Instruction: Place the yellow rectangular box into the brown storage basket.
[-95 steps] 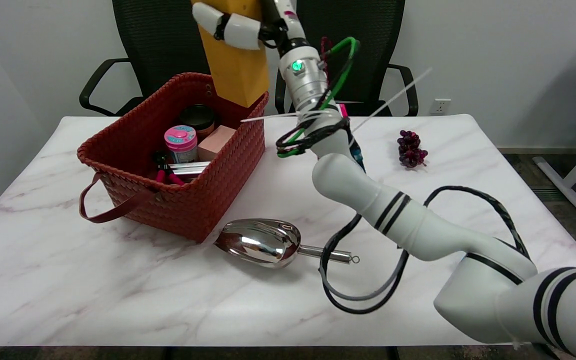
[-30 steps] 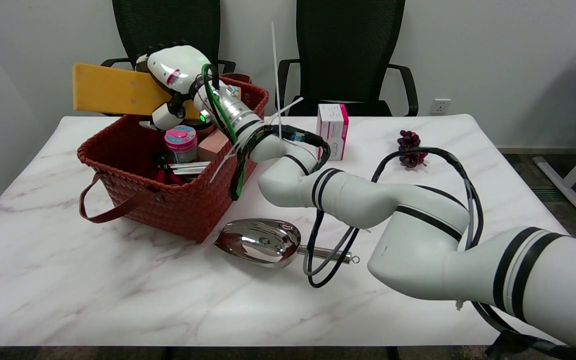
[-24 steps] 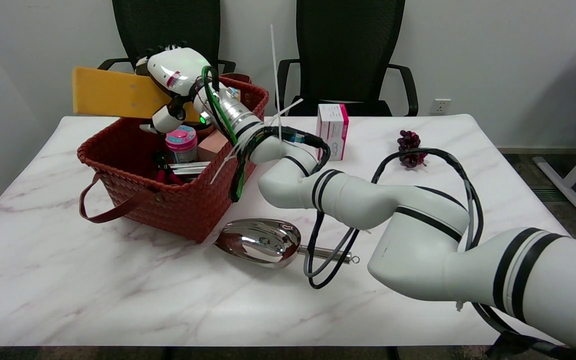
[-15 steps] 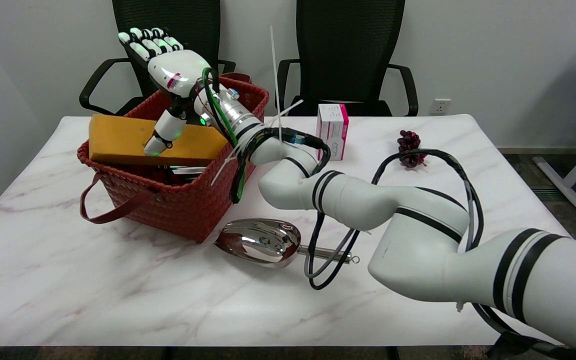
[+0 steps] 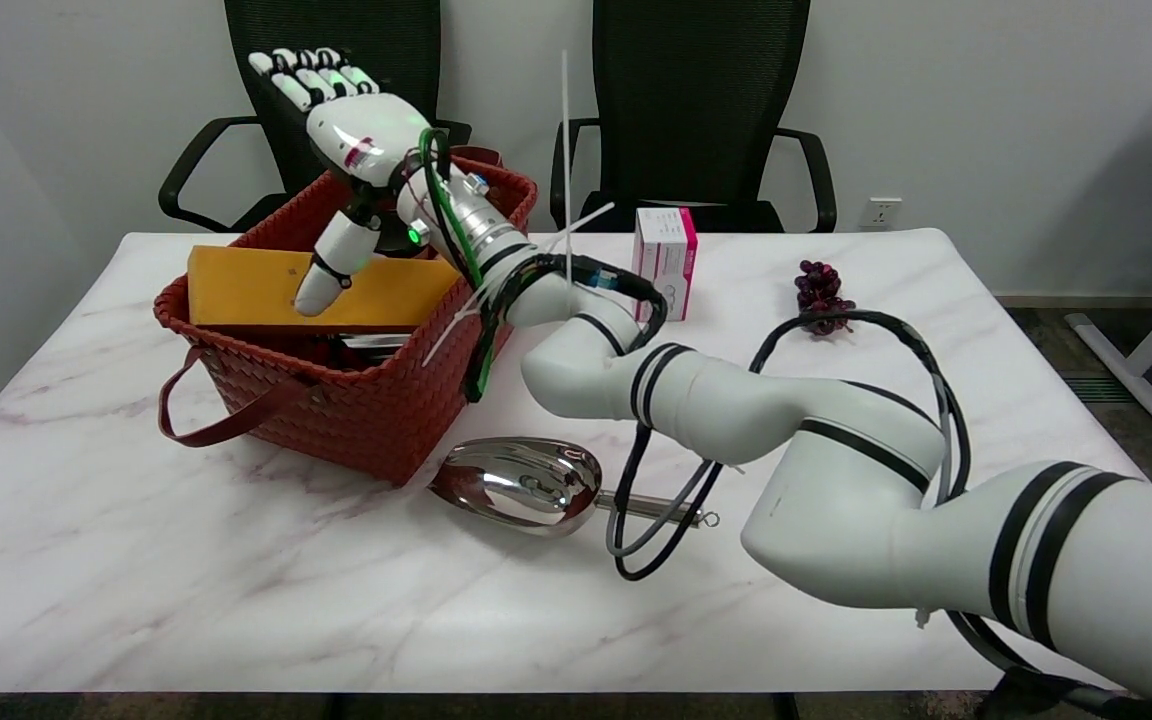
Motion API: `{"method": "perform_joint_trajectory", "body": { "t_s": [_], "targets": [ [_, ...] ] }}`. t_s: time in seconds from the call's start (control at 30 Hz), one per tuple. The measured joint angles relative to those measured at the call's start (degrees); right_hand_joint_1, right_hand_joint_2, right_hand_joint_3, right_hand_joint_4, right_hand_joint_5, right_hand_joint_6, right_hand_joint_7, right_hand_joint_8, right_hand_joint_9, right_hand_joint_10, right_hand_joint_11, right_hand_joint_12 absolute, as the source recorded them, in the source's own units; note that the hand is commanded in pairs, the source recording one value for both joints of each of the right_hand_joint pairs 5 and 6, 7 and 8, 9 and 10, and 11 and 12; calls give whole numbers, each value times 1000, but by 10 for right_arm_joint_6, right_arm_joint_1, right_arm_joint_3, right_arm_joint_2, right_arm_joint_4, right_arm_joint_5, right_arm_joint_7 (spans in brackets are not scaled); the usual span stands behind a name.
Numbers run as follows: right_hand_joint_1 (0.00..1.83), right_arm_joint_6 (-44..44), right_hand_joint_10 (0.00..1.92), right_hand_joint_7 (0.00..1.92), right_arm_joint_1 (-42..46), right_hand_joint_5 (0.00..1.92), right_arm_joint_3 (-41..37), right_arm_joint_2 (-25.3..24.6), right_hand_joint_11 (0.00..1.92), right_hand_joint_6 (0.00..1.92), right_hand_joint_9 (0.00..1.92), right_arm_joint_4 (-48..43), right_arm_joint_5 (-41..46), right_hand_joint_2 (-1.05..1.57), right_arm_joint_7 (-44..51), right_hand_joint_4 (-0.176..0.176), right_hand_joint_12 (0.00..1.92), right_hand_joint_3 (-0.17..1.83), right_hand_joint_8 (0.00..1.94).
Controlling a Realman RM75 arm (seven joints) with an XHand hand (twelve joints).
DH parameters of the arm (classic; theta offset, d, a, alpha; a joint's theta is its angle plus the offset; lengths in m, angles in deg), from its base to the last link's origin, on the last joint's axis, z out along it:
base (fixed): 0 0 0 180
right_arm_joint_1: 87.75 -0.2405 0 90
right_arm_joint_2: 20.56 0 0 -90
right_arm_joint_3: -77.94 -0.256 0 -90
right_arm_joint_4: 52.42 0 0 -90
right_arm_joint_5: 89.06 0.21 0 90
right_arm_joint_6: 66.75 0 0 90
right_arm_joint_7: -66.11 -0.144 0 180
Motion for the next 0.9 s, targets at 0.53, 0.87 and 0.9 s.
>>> {"method": "perform_joint_trajectory", "body": {
  "t_s": [0.53,0.87,0.9],
  "targets": [
    [1106,4,174,210,107,100,-100,72,72,100,174,-244,88,48,124,0,72,340,210],
    [1139,-31,200,290,214,90,-149,143,125,90,200,-419,205,163,269,0,125,452,290],
    [1139,-39,200,292,229,90,-154,153,126,90,200,-440,220,167,286,0,126,454,292]
  ]
}}
